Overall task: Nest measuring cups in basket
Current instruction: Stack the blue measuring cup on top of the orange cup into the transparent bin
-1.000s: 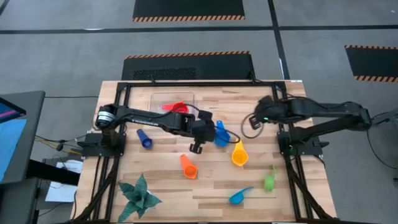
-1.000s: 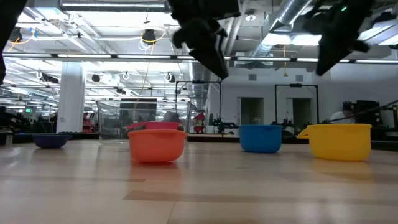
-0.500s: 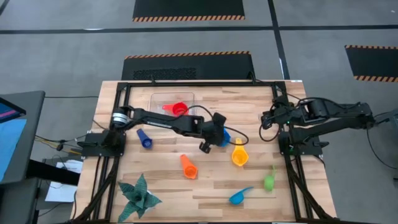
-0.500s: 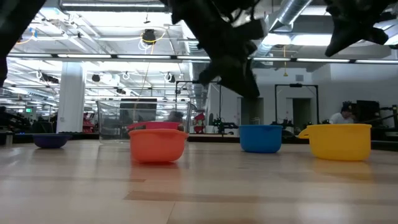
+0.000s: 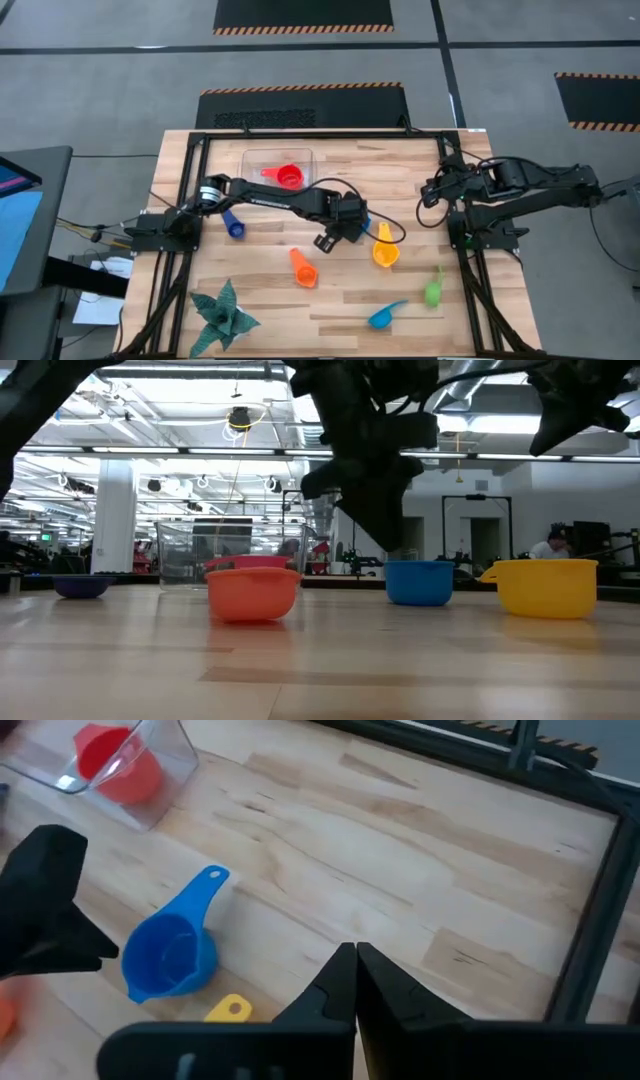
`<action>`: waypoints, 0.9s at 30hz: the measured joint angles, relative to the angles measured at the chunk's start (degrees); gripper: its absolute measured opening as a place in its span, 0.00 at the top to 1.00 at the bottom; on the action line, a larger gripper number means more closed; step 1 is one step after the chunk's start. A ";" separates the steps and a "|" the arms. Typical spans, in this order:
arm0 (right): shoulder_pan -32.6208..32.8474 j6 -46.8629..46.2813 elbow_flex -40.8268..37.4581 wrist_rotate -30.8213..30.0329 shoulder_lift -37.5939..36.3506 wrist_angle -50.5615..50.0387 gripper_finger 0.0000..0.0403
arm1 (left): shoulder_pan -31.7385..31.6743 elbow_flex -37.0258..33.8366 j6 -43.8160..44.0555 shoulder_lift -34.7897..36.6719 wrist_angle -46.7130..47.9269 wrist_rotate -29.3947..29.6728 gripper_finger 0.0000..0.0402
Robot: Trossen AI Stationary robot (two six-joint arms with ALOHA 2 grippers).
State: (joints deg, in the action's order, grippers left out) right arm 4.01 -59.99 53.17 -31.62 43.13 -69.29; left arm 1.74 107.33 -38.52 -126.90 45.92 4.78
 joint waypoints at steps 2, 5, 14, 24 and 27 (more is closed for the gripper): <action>0.00 0.02 0.00 0.00 0.03 -0.29 0.95 | -0.02 -0.36 -0.36 0.01 -0.36 -0.46 0.75; 0.02 0.01 0.00 0.00 0.02 -0.34 0.94 | -0.02 -0.76 -1.08 0.01 -1.13 -0.55 0.75; 0.02 0.00 0.00 0.05 0.00 -0.53 0.94 | -0.22 -0.61 -3.02 -2.04 -4.53 -2.07 0.75; 0.04 0.00 0.00 0.26 0.02 -0.95 0.93 | -1.33 -0.72 -2.84 -3.49 -6.70 -4.79 0.75; 0.02 0.00 0.00 0.24 0.02 -1.00 0.93 | -2.10 -0.72 -2.99 -3.49 -7.03 -4.98 0.75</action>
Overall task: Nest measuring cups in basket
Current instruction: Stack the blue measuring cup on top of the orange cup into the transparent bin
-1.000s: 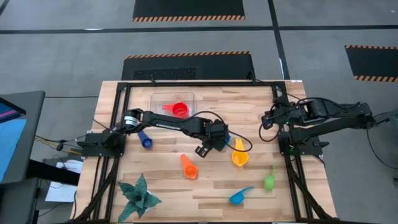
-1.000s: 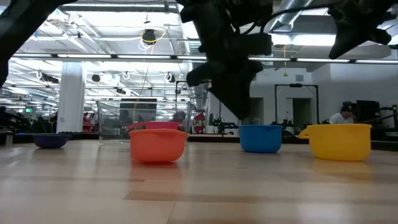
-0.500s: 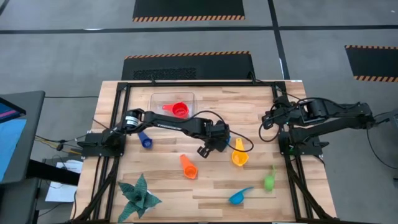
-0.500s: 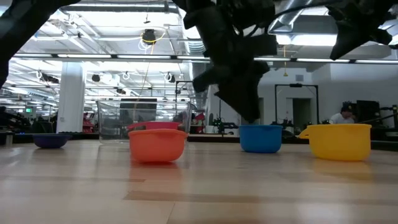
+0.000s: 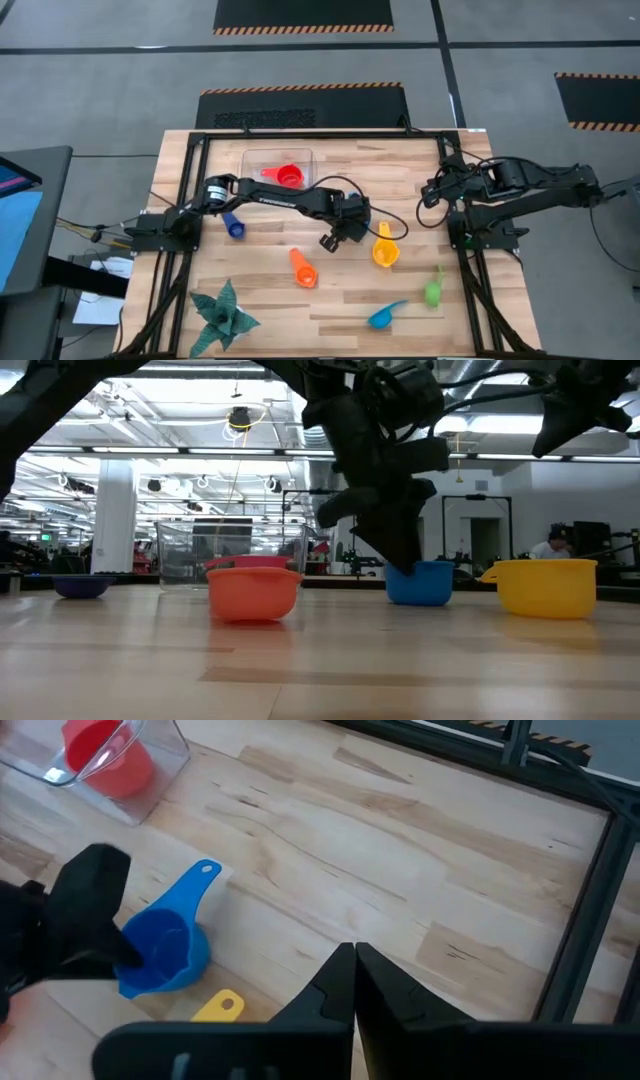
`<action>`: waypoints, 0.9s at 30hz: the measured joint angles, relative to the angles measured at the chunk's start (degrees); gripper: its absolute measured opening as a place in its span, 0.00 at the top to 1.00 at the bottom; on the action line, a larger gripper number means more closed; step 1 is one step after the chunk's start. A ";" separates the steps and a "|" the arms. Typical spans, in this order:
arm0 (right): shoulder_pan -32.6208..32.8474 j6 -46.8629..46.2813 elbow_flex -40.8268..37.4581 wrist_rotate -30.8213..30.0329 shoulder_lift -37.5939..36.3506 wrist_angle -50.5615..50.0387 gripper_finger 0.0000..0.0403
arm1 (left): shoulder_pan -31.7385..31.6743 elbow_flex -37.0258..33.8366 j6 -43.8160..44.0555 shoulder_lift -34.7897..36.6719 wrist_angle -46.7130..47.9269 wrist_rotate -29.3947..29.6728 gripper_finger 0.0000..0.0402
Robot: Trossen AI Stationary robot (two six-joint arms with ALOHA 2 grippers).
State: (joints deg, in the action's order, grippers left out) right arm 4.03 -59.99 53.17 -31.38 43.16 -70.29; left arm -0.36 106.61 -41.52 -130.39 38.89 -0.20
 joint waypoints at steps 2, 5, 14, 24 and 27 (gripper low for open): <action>0.00 0.00 0.00 0.01 -0.02 -0.01 0.94 | -0.46 0.00 -0.25 0.00 0.59 -0.24 0.76; 0.00 0.00 0.00 0.02 0.00 -0.05 0.94 | -0.72 0.13 0.06 -1.08 0.76 -1.05 0.77; 0.00 0.04 0.00 0.02 0.00 -0.60 0.93 | 0.33 0.06 0.79 -2.87 2.62 7.18 0.95; 0.00 0.02 -0.02 -0.09 0.00 -0.64 0.94 | -0.28 18.06 16.05 1.06 28.33 18.67 1.00; 0.01 0.02 -0.02 -0.17 0.00 -0.51 0.95 | -2.21 23.39 23.65 3.82 38.26 17.00 1.00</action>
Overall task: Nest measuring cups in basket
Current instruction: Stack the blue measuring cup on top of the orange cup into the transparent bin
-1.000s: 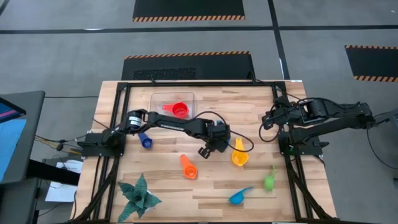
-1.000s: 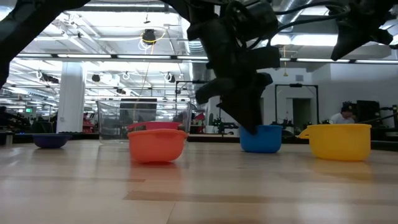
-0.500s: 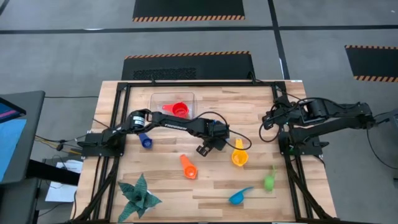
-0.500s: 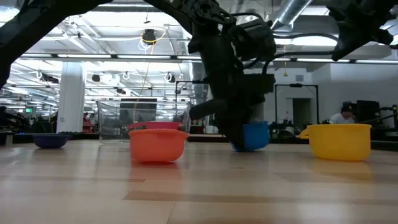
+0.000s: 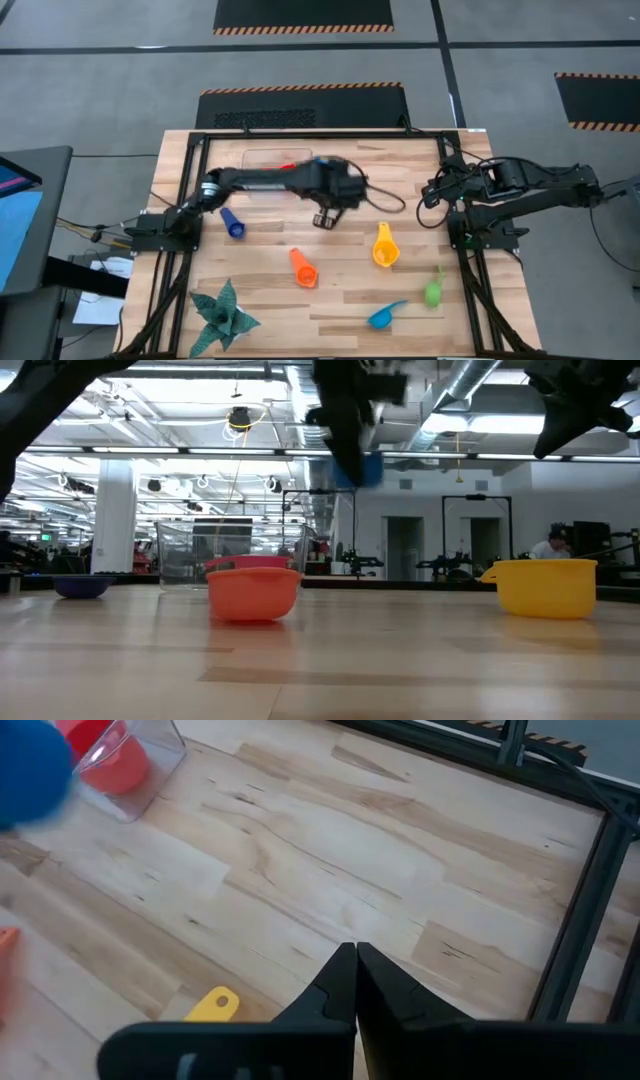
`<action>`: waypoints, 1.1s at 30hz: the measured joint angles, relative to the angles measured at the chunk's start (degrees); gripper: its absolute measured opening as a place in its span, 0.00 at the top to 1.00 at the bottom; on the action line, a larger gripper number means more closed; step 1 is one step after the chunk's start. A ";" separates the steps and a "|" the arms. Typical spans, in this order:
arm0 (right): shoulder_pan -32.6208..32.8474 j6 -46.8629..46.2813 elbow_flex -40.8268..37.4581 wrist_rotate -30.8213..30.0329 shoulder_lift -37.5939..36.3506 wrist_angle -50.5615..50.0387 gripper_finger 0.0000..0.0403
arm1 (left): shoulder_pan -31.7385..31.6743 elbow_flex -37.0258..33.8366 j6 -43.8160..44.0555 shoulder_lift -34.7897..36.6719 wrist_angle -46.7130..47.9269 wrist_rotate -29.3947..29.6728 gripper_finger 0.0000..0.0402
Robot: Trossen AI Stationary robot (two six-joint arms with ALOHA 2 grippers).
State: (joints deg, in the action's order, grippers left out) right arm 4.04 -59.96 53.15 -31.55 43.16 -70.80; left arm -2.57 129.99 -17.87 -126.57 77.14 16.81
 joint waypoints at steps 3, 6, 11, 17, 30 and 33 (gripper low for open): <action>0.02 -0.02 0.00 -0.01 0.00 0.10 0.94 | -3.60 0.29 8.48 3.73 7.59 -0.50 1.00; 0.02 -0.02 0.00 -0.01 0.00 0.14 0.94 | -7.27 -2.50 16.42 8.77 12.63 0.86 1.00; 0.01 -0.02 0.00 -0.01 0.00 0.11 0.94 | -12.25 -14.76 25.78 19.54 10.32 0.54 1.00; 0.02 0.01 0.00 -0.03 0.00 0.10 0.95 | -14.58 -38.73 31.02 31.70 -6.82 -2.92 1.00; 0.06 -0.02 0.00 0.08 0.02 0.80 0.95 | -15.49 -57.71 21.95 31.97 -33.52 -7.99 1.00; 0.08 -0.06 0.00 0.35 0.00 1.20 0.95 | -16.11 -57.81 19.79 29.72 -33.07 -9.76 1.00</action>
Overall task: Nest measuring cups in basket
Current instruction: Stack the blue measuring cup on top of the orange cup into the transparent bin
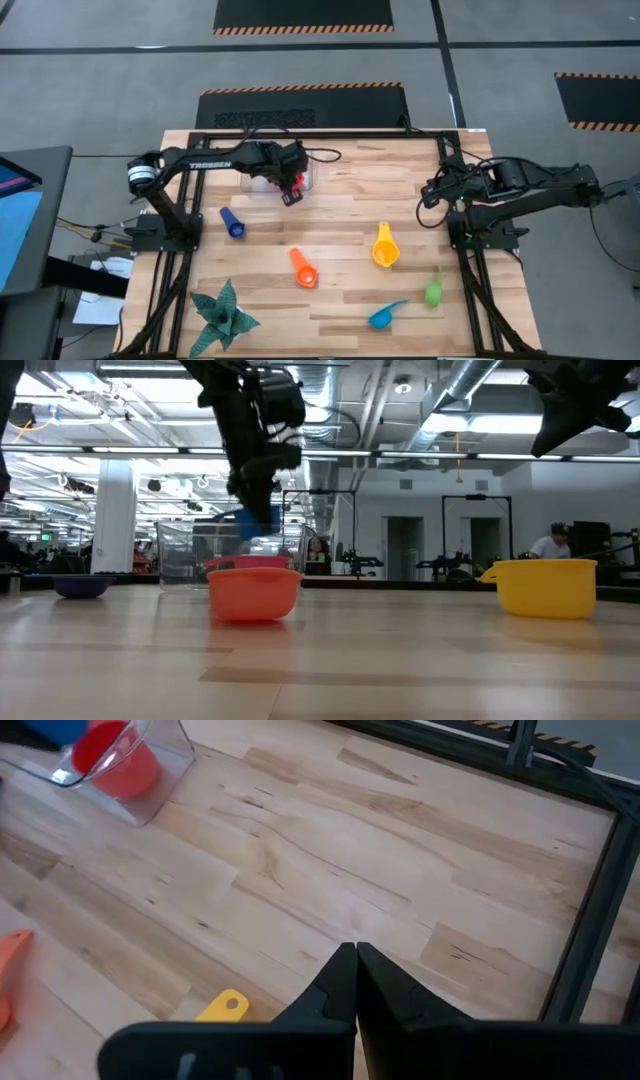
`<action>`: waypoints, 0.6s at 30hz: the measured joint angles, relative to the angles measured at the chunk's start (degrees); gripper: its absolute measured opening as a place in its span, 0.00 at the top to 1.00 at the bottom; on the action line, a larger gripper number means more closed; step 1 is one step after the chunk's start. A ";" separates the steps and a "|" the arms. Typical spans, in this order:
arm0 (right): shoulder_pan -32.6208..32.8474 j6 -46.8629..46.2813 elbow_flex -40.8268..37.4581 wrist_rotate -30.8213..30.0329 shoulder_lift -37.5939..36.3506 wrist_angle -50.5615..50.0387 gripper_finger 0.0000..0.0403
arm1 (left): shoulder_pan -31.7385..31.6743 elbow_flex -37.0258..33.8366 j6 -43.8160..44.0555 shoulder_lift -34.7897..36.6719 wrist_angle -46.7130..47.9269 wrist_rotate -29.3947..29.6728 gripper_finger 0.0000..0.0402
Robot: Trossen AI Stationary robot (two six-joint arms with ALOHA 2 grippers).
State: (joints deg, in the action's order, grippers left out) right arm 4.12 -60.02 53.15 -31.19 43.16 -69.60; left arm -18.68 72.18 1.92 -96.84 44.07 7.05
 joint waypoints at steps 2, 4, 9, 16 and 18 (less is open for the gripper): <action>0.00 -0.01 0.00 0.21 0.02 0.05 0.94 | -0.35 0.02 -0.56 -1.67 -1.28 -1.21 1.00; 0.00 -0.03 0.00 0.35 0.00 0.14 0.93 | -0.52 0.02 -0.62 -3.23 -1.30 -1.27 1.00; 0.00 -0.11 0.00 1.26 0.00 0.19 0.93 | -0.61 0.07 -0.98 -3.71 -3.10 -1.14 1.00; 0.00 -0.09 0.00 1.33 0.00 0.19 0.94 | -0.68 0.07 -3.93 -3.62 -1.58 -2.27 0.98; 0.00 -0.07 0.00 1.33 0.02 0.19 0.94 | -0.68 0.07 -4.01 -3.62 -1.66 -2.32 0.96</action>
State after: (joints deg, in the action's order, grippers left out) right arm 4.12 -60.10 53.15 -29.86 43.18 -69.41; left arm -19.35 72.25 -2.09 -100.47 42.41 4.73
